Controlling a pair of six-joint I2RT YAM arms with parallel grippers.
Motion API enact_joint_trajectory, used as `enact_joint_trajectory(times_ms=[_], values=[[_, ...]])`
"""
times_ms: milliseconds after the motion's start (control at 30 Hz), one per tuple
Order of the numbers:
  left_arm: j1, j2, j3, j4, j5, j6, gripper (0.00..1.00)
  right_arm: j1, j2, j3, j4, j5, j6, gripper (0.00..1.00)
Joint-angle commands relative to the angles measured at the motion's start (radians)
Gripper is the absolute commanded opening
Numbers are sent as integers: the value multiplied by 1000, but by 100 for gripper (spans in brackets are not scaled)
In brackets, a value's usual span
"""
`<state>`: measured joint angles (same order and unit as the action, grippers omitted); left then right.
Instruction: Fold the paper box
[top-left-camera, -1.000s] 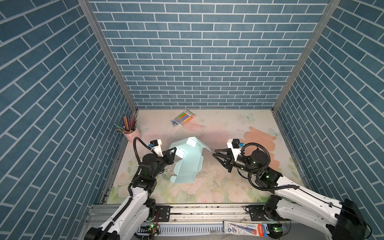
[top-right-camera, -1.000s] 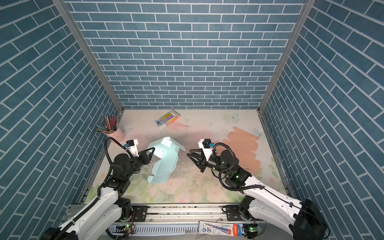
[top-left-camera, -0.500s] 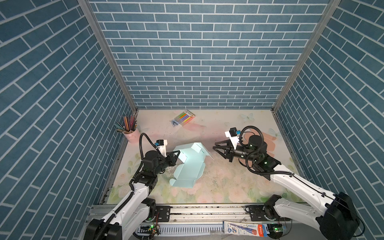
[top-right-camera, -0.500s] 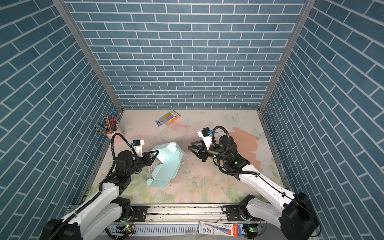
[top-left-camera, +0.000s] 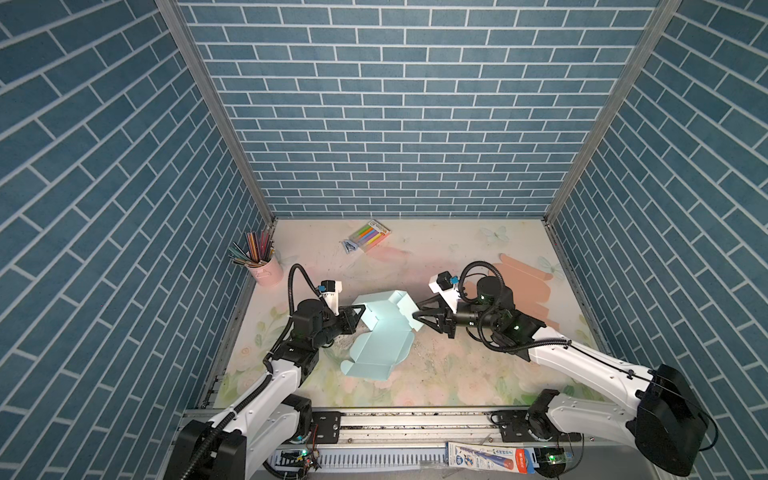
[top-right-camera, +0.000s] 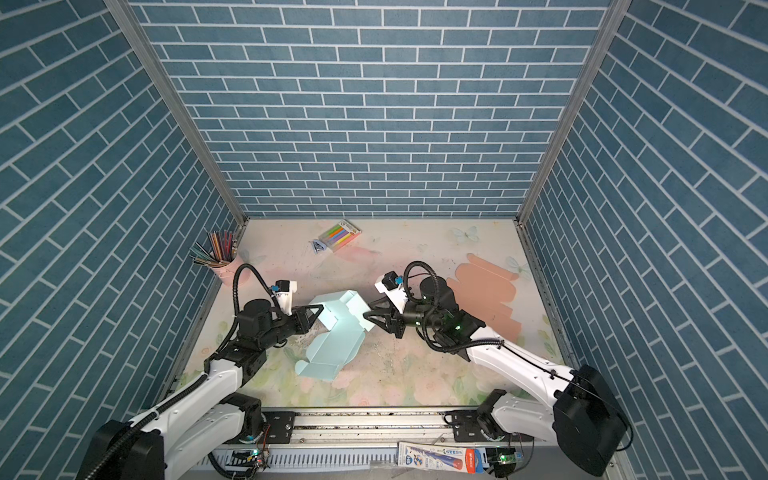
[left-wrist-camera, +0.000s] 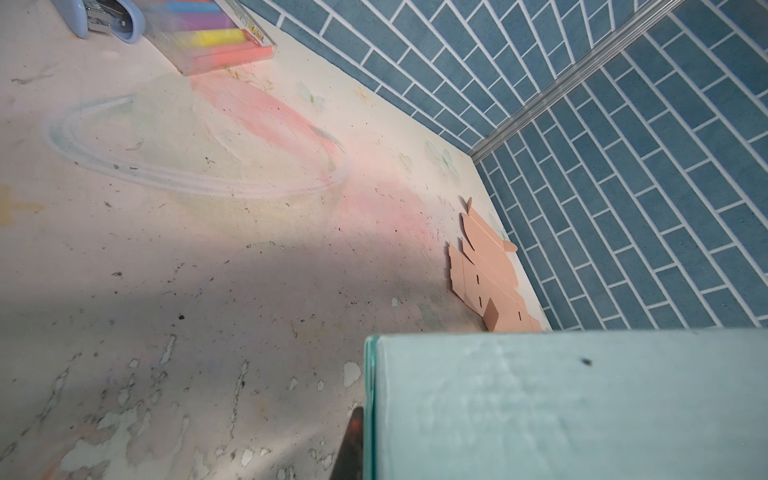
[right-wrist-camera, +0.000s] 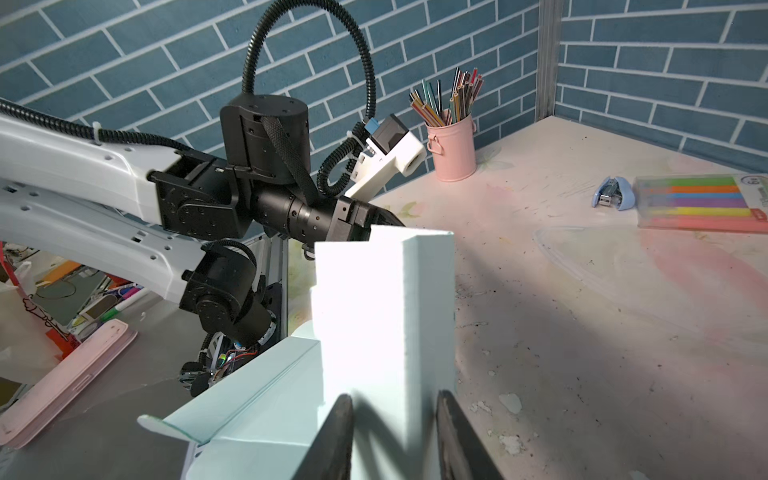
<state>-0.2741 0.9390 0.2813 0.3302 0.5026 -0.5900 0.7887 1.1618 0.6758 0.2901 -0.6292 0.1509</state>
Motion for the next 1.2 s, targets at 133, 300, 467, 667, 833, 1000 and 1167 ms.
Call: enact_joint_trajectory(times_ms=[133, 300, 467, 667, 833, 1000, 1167], values=[[-15, 3, 37, 14, -10, 12, 2, 17, 1, 29, -16, 41, -76, 31], [-21, 8, 56, -15, -33, 23, 2, 66, 16, 69, -67, 122, -105, 29], [-31, 8, 69, -33, -61, 24, 2, 108, 46, 106, -109, 239, -110, 29], [-53, 12, 70, -37, -93, 18, 1, 137, 87, 143, -147, 346, -101, 29], [-71, 10, 77, -54, -135, -3, 1, 177, 131, 181, -178, 460, -88, 29], [-91, -4, 81, -58, -194, -33, 1, 185, 166, 196, -201, 515, -74, 30], [-132, -23, 108, -106, -284, -31, 1, 202, 188, 206, -231, 589, -64, 33]])
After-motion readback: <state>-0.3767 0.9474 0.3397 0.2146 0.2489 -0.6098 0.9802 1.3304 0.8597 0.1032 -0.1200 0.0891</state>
